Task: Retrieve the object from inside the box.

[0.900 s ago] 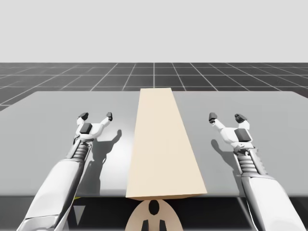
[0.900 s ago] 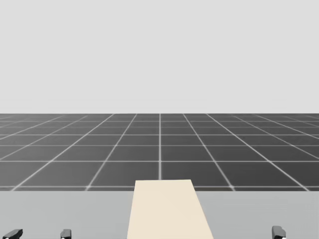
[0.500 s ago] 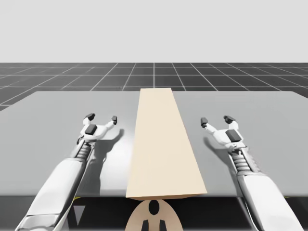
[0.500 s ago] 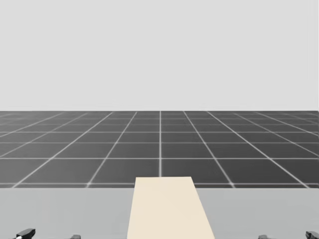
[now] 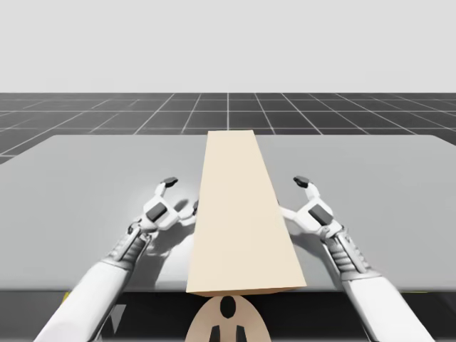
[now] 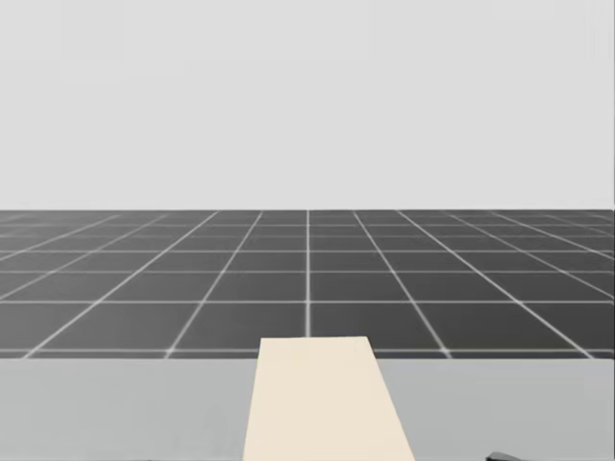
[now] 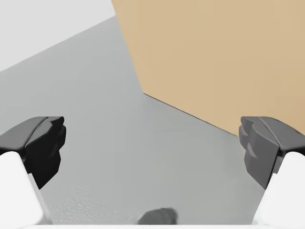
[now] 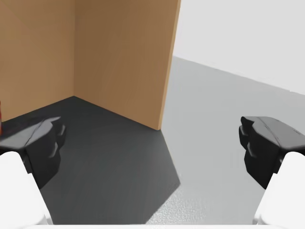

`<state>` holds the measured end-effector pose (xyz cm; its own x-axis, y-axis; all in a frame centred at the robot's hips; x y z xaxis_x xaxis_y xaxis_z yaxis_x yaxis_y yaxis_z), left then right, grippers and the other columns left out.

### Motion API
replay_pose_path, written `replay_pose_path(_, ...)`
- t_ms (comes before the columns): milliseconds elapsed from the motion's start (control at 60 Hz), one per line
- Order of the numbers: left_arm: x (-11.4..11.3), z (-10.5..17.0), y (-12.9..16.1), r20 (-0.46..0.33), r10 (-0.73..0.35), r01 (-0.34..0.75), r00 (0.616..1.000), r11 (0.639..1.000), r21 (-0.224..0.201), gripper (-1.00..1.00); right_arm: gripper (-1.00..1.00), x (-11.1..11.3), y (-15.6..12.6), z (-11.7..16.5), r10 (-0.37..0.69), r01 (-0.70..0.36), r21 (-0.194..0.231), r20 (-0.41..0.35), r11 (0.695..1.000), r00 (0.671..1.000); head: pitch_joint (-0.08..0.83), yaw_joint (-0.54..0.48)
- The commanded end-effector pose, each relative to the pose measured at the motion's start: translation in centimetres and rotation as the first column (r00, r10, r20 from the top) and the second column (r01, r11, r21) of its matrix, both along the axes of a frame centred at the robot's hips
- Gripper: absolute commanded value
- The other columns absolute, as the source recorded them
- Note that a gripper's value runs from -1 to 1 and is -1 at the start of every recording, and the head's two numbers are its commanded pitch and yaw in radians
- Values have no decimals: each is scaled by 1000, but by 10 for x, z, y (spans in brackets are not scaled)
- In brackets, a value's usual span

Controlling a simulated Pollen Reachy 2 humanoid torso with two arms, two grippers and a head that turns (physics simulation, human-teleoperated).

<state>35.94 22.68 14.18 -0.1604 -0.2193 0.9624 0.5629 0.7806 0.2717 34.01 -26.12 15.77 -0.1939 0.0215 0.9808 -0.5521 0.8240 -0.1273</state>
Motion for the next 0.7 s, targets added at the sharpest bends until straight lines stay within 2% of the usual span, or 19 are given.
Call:
replay_pose_path(17,-28,5,-22,28,-223,222,974,974,43,-1000,-1000,-20,21,5,193,-190,-48,80,981,978,28,-1)
replay_pose_path(150,-42,8,-35,38,-301,299,953,953,55,-1000,-1000,-30,32,7,271,-264,-70,115,962,956,31,-4)
replay_pose_path(200,-46,9,-38,46,-317,314,947,947,67,-1000,-1000,-32,35,8,294,-290,-50,111,956,949,33,-6)
replay_pose_path(250,-47,7,-39,43,-324,321,945,945,72,-1000,-1000,-33,37,8,309,-305,-51,117,951,944,35,-7)
replay_pose_path(300,-46,6,-40,40,-322,319,946,945,79,-1000,-1000,-33,39,6,322,-321,-29,119,947,939,37,-5)
replay_pose_path(333,-46,5,-40,36,-322,319,946,944,80,-1000,-1000,-31,40,5,327,-325,-35,126,945,937,40,-4)
replay_pose_path(433,-44,2,-41,30,-318,315,948,945,86,-1000,-1000,-24,48,-6,343,-343,-20,102,939,934,45,-10)
replay_pose_path(567,-45,0,-43,29,-321,317,947,943,96,-1000,-1000,-18,68,-25,405,-407,1,80,914,911,52,-12)
replay_pose_path(633,-46,0,-43,30,-325,320,945,942,103,-1000,-1000,-12,78,-39,411,-412,-13,90,911,907,57,-15)
replay_pose_path(700,-46,-1,-43,32,-325,320,945,941,107,-1000,-1000,-7,85,-48,423,-425,4,73,905,903,62,-18)
